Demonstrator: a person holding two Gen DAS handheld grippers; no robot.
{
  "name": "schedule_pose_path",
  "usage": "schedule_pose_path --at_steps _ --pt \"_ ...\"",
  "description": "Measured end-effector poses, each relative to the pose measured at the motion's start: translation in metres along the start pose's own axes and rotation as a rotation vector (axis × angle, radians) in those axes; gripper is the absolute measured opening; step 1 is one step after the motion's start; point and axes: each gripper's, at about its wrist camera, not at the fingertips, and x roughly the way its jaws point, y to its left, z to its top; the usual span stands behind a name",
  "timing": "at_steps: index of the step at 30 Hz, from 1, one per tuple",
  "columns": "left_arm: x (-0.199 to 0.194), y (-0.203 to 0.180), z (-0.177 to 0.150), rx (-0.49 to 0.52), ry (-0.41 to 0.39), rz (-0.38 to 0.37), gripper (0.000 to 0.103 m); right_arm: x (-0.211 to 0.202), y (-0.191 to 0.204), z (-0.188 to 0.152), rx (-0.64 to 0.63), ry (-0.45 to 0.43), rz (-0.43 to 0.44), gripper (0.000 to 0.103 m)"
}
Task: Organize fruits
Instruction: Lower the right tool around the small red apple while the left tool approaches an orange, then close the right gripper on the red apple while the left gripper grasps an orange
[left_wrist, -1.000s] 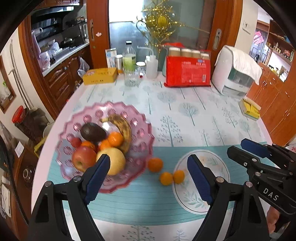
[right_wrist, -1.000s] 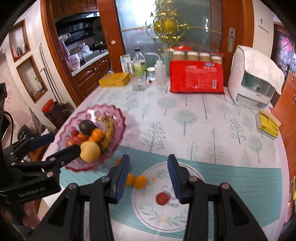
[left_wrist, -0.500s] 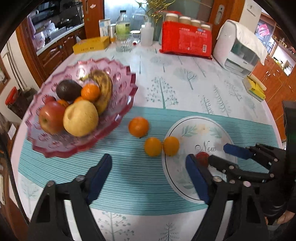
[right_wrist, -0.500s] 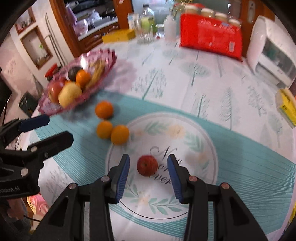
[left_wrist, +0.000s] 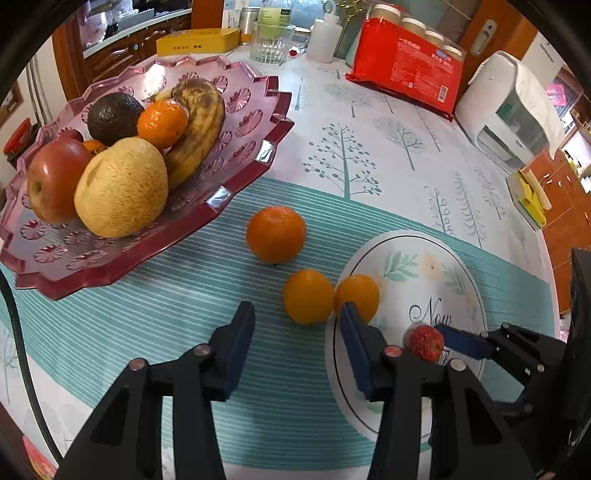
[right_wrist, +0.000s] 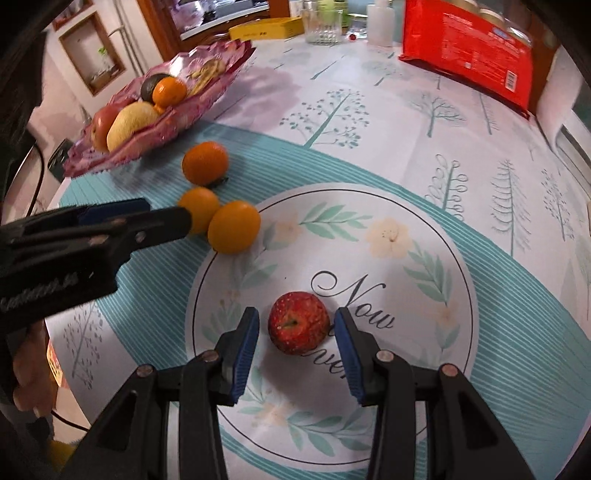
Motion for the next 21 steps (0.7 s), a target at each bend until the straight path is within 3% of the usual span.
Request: schedule_pose_path --at_steps 2,11,21 --pt "0.005 0.0 0.002 -0.014 0.0 0.001 0.043 0.001 -0.001 0.0 -0.008 0.002 0.006 0.034" --pt "0.018 -0.01 0.013 -0.002 0.005 0.017 0.043 0.002 -0.009 0.003 0.002 0.003 0.027 0.034" --pt "0.019 -0.002 0.008 -0.024 0.036 -0.02 0.043 0.0 -0.016 0.003 0.024 0.005 0.026 0.034"
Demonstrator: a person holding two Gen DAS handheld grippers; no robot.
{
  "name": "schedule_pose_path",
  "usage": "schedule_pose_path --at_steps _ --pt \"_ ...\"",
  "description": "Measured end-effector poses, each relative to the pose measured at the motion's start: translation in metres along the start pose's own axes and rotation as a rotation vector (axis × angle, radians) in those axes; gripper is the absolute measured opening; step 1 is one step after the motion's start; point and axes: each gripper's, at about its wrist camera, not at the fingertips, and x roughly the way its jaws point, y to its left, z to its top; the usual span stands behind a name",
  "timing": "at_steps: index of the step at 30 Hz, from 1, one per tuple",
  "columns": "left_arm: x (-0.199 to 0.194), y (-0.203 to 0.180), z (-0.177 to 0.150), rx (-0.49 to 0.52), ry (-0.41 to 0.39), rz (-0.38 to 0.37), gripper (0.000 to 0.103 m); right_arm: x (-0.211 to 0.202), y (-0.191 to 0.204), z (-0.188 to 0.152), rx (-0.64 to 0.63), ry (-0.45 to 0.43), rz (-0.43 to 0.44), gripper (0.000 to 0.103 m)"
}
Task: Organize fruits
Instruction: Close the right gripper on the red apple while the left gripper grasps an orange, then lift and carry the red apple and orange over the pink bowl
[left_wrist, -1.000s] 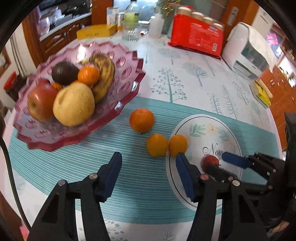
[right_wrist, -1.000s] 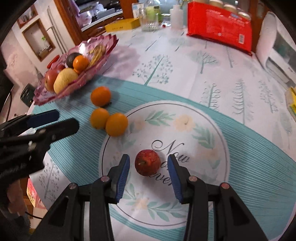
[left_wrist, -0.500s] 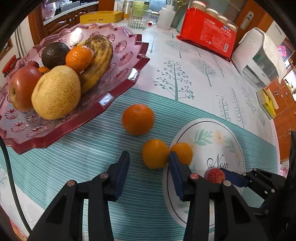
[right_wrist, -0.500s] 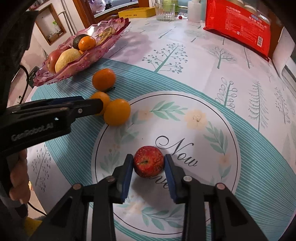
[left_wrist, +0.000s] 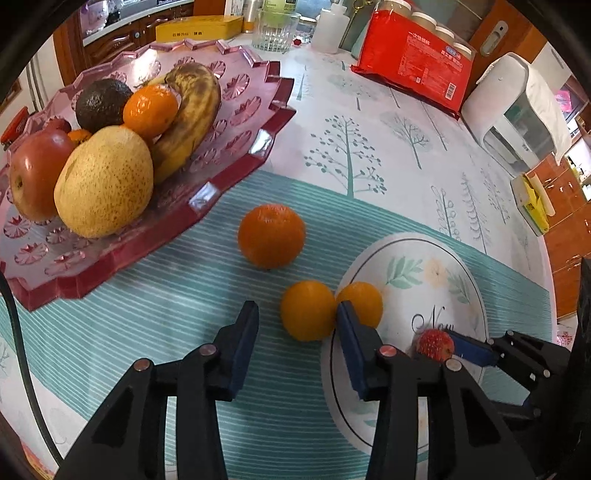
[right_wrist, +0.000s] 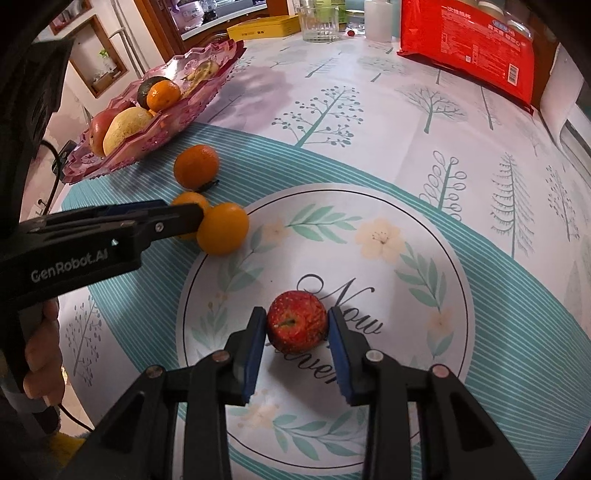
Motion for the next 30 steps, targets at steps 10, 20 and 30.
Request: schedule_pose_path --at_steps 10,20,30 --pt "0.0 0.0 -0.002 0.016 0.0 -0.081 0.028 -0.002 0.002 0.001 -0.001 -0.008 -0.008 0.034" --pt "-0.028 -0.004 -0.012 0.066 -0.018 -0.046 0.027 -0.024 0.01 0.004 -0.008 -0.052 -0.011 0.034" --pt "-0.091 0.004 -0.013 0.124 -0.098 -0.028 0.027 -0.057 0.041 0.013 -0.026 -0.132 0.002 0.034"
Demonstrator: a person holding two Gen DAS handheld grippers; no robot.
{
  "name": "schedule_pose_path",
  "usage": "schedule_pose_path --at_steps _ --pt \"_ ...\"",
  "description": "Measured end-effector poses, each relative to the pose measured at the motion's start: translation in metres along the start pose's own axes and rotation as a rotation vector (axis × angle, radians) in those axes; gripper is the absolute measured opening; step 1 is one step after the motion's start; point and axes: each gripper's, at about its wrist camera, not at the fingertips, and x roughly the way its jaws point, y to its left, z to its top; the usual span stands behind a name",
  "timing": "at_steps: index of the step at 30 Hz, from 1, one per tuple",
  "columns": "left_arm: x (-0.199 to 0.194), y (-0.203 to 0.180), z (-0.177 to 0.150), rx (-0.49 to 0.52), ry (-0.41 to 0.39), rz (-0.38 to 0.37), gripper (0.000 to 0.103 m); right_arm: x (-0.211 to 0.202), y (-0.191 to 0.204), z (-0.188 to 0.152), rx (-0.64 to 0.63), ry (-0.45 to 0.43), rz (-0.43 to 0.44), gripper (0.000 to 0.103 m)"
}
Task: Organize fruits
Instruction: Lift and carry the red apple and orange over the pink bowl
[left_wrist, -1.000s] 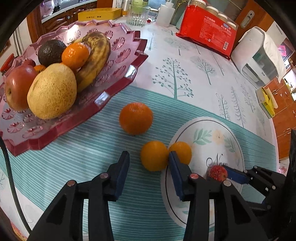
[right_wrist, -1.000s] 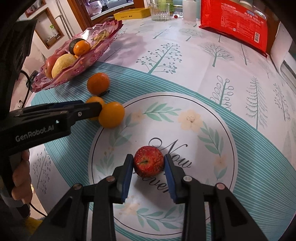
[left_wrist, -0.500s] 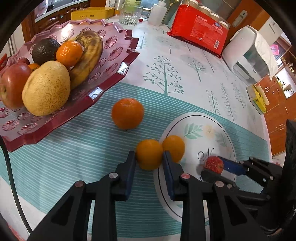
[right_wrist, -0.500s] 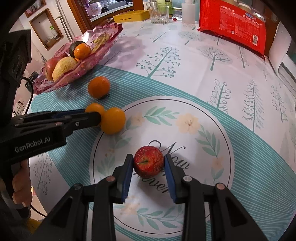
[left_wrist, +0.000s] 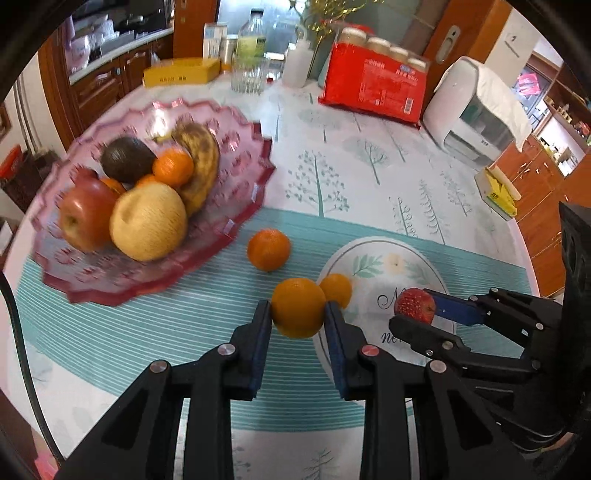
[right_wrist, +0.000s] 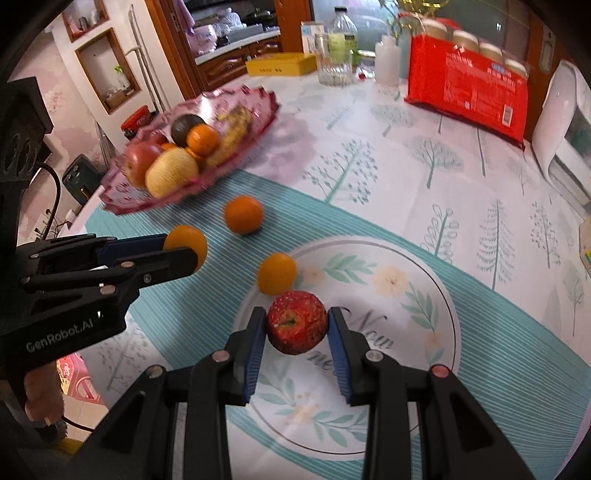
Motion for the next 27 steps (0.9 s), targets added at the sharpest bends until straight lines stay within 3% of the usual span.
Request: schedule_pose_path --at_steps 8,17,27 --pt "-0.055 0.03 0.013 0.03 -0.075 0.035 0.027 -0.02 0.045 0.027 0.006 -0.077 0.021 0.034" --pt "-0.116 0.097 0.05 0.059 -0.164 0.063 0.027 -0.046 0.098 0.077 0.036 -0.193 0.023 0.034" --pt "-0.145 0.168 0.101 0.082 -0.224 0.038 0.028 -0.051 0.139 0.135 0.122 -0.291 -0.04 0.034"
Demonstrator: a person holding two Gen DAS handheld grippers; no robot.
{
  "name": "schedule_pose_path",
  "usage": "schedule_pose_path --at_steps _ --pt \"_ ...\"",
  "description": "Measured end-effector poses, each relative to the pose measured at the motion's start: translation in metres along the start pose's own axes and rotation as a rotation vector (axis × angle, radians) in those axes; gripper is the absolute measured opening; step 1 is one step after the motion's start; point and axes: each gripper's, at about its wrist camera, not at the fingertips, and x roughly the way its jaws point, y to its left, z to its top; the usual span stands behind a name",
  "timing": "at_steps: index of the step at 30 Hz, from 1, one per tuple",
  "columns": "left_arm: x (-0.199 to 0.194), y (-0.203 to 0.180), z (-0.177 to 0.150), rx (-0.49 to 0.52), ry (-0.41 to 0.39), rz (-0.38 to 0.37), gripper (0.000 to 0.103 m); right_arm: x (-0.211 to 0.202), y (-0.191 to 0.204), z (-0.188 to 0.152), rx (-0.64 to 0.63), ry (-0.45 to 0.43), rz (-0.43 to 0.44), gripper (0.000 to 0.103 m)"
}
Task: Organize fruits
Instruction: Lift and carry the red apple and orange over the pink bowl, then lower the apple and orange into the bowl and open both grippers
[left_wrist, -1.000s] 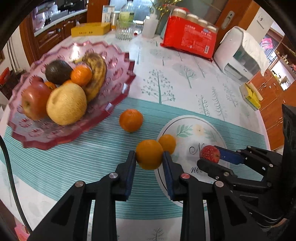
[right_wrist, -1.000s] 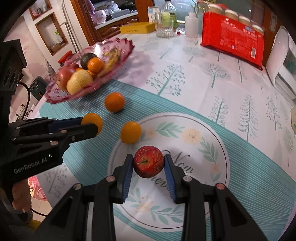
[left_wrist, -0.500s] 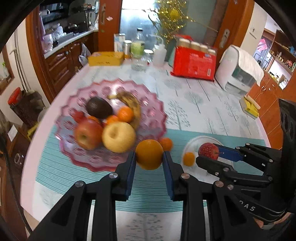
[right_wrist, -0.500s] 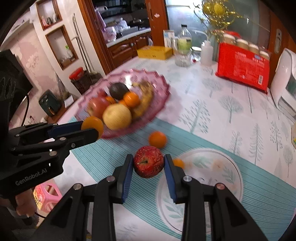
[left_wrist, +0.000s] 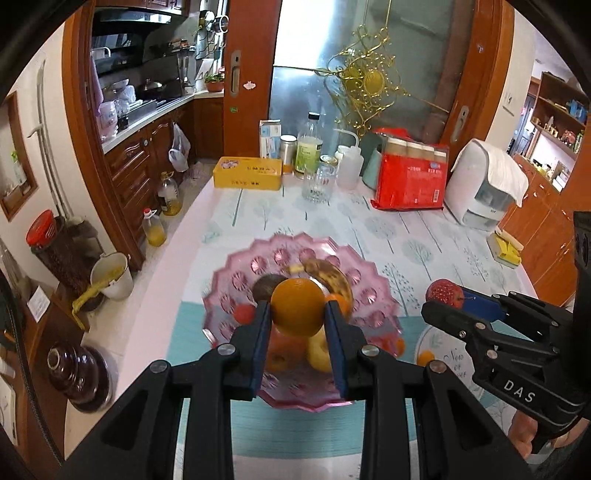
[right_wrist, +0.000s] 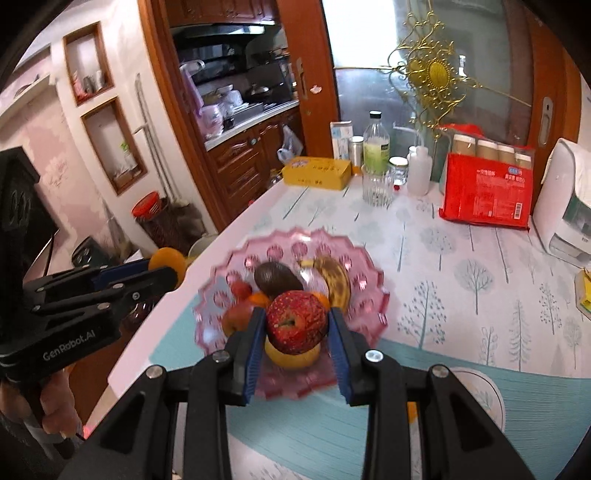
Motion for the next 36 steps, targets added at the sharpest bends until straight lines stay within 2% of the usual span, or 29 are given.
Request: schedule_pose_path --at_steps 8,19,29,36 --pt "0.027 0.023 0.019 0.051 0.028 -0.058 0.028 0.026 0.017 0.024 0.062 -0.01 -0.102 0.034" --pt "0.097 0.016 0.024 0.096 0.141 -0.134 0.028 0.07 0.003 0.026 0.123 0.083 -0.213 0.034" --pt "0.154 0.002 0.013 0.154 0.255 -0.15 0.028 0.114 -0.019 0.007 0.196 0.205 -0.24 0.034" --pt "0.175 -0.001 0.007 0.188 0.307 -0.132 0.029 0.136 -0.023 -0.003 0.209 0.281 -0.246 0.035"
